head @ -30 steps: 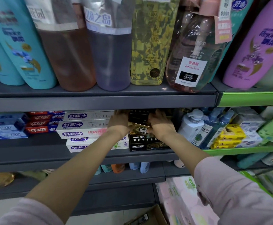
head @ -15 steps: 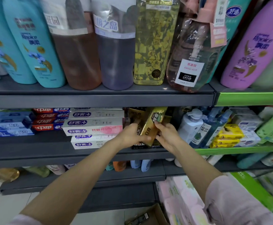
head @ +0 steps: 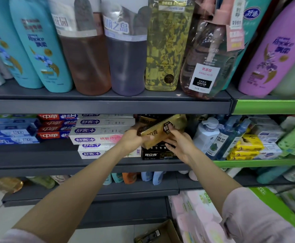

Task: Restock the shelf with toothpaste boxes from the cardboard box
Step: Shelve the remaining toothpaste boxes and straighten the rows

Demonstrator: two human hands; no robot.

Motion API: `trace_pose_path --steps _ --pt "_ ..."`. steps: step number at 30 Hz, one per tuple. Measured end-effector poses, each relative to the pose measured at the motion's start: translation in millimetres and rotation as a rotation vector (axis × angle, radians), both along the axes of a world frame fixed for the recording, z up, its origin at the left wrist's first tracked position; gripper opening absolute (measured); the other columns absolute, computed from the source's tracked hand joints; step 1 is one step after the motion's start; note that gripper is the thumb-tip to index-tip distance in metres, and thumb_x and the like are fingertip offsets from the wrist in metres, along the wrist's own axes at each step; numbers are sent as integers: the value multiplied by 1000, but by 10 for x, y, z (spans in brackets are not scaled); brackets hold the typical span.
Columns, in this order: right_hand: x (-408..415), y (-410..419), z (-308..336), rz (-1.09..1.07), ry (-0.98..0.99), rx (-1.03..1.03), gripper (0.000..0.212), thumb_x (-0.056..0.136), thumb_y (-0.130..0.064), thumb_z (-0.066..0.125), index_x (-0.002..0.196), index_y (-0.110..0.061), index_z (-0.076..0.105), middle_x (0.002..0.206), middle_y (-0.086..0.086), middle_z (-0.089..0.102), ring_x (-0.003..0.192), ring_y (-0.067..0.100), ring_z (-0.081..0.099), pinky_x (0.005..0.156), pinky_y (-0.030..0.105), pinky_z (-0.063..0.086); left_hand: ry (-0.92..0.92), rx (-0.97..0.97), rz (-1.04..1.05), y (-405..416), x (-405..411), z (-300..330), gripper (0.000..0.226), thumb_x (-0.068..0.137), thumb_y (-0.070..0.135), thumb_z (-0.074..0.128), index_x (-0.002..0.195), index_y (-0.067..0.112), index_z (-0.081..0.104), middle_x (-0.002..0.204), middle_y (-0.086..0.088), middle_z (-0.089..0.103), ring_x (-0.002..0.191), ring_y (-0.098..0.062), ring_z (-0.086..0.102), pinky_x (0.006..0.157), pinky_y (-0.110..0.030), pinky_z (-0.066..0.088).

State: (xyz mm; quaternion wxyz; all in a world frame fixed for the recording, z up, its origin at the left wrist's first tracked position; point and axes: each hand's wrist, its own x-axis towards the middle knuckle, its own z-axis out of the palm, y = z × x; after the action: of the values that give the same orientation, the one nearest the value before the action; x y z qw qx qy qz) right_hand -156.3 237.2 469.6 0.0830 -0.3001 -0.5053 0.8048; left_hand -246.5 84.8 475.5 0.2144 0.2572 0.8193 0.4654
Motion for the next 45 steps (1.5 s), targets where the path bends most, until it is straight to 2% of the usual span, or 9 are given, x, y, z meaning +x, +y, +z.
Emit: trace_pose_path --steps 3,6,12,18,21,27,34,40,45 --pt "10 47 2 -25 -36 8 41 94 -29 55 129 -10 47 126 12 60 104 23 60 71 28 46 -84 68 -7 -44 -47 0 46 82 21 71 122 31 50 126 -5 58 113 -23 56 97 -36 47" --pt "5 50 15 -37 -17 -74 39 93 -34 56 124 -11 50 122 11 62 109 25 59 76 33 51 -96 128 -12 -25 -62 28 43 81 14 71 115 32 51 122 -2 58 108 -18 56 80 -21 49" --pt "-18 68 76 -110 123 -386 53 84 -53 59 117 -13 48 119 20 54 116 37 54 94 48 50 211 47 -62 -11 -76 70 53 74 0 73 117 21 50 115 3 52 109 -19 52 75 -15 44" --pt "15 45 28 -153 205 -483 18 91 -15 55 107 -7 51 121 26 55 109 40 58 85 46 56 -216 52 97 54 -76 158 84 57 70 70 126 28 47 131 -4 55 112 -22 57 102 -40 45" --pt "38 55 49 -111 217 -497 11 92 -10 52 102 -5 51 124 27 53 106 37 58 85 48 56 -210 -64 55 9 -74 202 74 66 51 76 128 18 51 130 -5 57 104 -13 54 94 -23 41" --pt "13 5 16 -131 124 -416 24 90 -20 62 107 -6 53 118 21 61 110 32 60 88 42 54 139 -72 -58 -12 -100 129 67 70 10 80 128 19 47 122 2 44 115 -15 45 86 -20 39" --pt "-23 45 -47 -129 199 -410 12 93 -1 48 103 -5 52 117 20 59 108 32 59 94 44 49 174 -210 -148 24 -211 85 75 65 28 84 129 21 44 124 0 53 111 -17 52 83 -24 43" --pt "-182 45 -104 -181 -7 6 60 85 3 62 135 -1 30 123 16 57 112 23 59 94 32 50 526 -399 -132 205 -272 136 80 68 28 83 137 23 43 136 -2 51 124 -21 46 101 -29 40" --pt "-126 67 -112 -40 -558 730 90 82 -26 70 146 -5 11 140 23 29 125 34 41 106 38 39 619 -383 -193 338 -342 84 66 76 10 74 135 24 47 139 -1 50 129 -22 45 108 -31 35"
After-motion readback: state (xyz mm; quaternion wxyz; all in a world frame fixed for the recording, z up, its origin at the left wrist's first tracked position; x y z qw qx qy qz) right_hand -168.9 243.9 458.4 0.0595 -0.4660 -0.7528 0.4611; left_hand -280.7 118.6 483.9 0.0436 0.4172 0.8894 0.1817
